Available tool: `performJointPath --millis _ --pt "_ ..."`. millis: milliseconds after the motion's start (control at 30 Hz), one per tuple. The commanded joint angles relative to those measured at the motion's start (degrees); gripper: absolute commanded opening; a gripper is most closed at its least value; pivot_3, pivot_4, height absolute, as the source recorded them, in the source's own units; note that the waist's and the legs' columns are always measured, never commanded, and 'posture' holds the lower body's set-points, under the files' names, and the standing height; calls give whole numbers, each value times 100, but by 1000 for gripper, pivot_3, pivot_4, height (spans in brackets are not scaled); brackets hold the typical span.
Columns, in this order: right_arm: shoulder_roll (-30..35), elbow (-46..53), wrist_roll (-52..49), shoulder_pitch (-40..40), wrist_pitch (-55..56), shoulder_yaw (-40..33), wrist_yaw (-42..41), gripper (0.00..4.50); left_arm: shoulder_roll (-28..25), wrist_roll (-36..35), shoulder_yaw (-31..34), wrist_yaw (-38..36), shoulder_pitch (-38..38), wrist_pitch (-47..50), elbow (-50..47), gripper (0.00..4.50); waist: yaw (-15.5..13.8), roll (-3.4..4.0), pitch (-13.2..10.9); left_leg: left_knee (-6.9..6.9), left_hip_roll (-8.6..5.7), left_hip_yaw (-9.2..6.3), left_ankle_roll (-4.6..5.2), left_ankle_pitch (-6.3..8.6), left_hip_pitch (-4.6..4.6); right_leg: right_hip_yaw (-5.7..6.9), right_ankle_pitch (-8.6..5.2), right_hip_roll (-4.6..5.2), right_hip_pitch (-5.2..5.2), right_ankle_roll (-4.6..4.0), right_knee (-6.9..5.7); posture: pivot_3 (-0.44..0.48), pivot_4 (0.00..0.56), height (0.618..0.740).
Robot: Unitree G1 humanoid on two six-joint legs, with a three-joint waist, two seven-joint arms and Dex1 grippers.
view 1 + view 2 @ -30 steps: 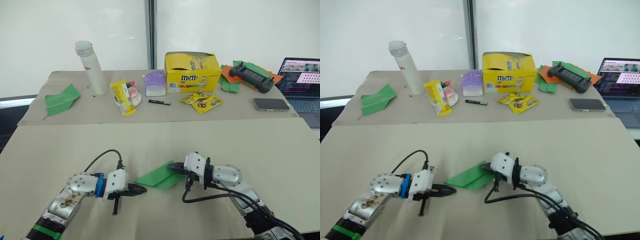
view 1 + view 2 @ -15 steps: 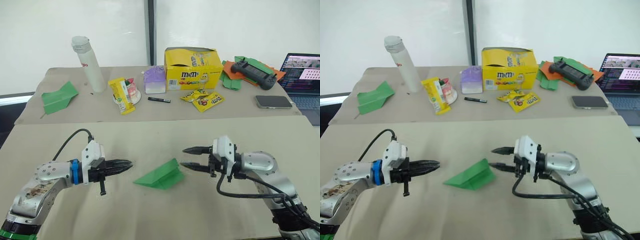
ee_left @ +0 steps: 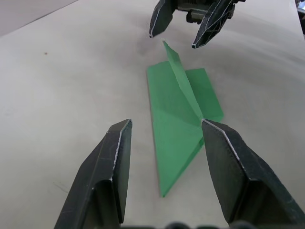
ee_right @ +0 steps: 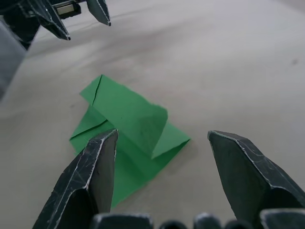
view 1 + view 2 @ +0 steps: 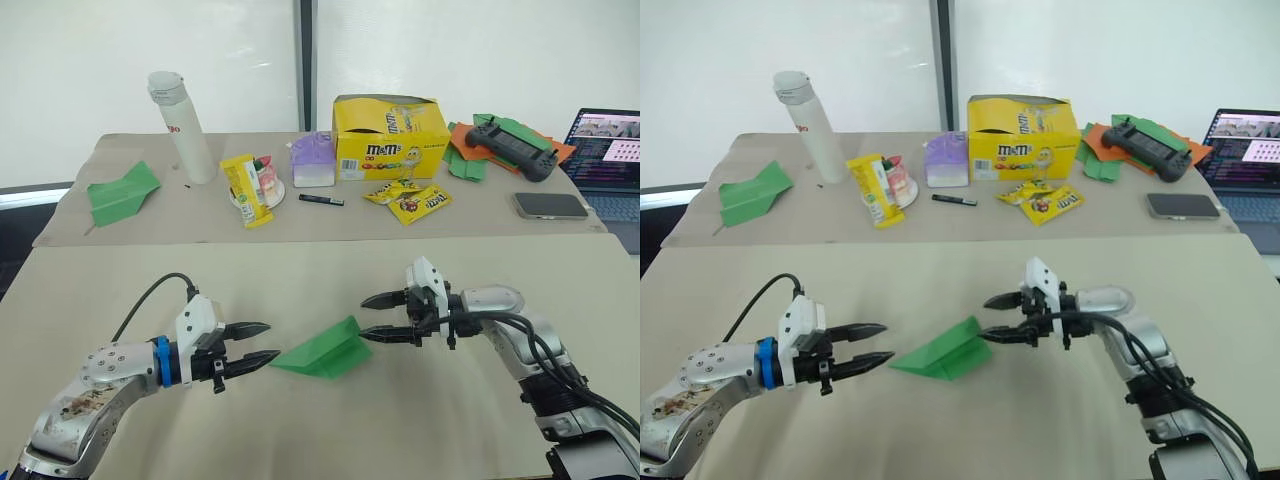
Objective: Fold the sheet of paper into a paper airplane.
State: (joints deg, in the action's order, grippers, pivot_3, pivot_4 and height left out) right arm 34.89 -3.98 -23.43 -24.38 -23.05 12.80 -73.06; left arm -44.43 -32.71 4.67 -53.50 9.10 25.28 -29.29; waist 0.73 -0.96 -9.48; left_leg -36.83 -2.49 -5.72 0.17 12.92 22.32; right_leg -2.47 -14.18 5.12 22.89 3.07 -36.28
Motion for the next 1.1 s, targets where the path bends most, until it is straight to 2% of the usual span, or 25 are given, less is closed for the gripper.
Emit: performJointPath --millis 33,100,200,433,667,800,933,1100 --pt "-141 -90 -241 -232 -265 -31 -266 3348 17 53 36 106 171 6 -285 2463 1 0 0 0 0 0 0 0 0 0 0 0 0 0 -1 0 150 740" --pt "-179 -149 -253 -307 -420 52 -460 3348 34 77 7 168 307 32 -357 2463 16 0 0 0 1 1 0 0 1 -1 1 -1 3 -1 -2 0 150 740" --pt "-264 -163 -254 -215 -416 86 -660 2586 -43 306 -214 137 639 -44 -552 2496 11 0 0 0 1 4 0 0 0 -2 1 -1 4 -2 -1 0 150 740" --pt "-202 -43 80 -43 -50 223 -752 148 -90 -16 -170 52 1036 263 -837 2496 -5 0 0 -1 1 6 -3 -1 4 -3 2 1 11 -2 -9 0 150 740" --pt "-230 52 -69 253 -11 -39 -567 66 -143 -378 -45 -2 1137 555 -887 2496 1 0 0 -1 1 7 -3 -1 3 -3 1 1 11 -2 -10 0 150 740" --pt "-498 -71 -282 5 -78 -433 -171 66 -120 -495 49 -1 1065 602 -821 2496 31 0 0 -3 2 12 -4 -2 -2 -9 1 -1 14 -2 -27 0 150 740" --pt "-984 -555 -121 -600 466 -895 559 66 -45 -358 77 23 819 412 -625 2496 29 0 0 -3 4 13 -8 -4 -4 -9 -1 -6 21 -6 -41 0 150 740" --pt "-1414 -856 991 -978 3494 -938 1291 66 90 -240 117 114 500 268 -368 2496 9 0 0 -2 -1 13 -12 -6 0 -7 -2 -3 29 -5 -44 0 150 740"
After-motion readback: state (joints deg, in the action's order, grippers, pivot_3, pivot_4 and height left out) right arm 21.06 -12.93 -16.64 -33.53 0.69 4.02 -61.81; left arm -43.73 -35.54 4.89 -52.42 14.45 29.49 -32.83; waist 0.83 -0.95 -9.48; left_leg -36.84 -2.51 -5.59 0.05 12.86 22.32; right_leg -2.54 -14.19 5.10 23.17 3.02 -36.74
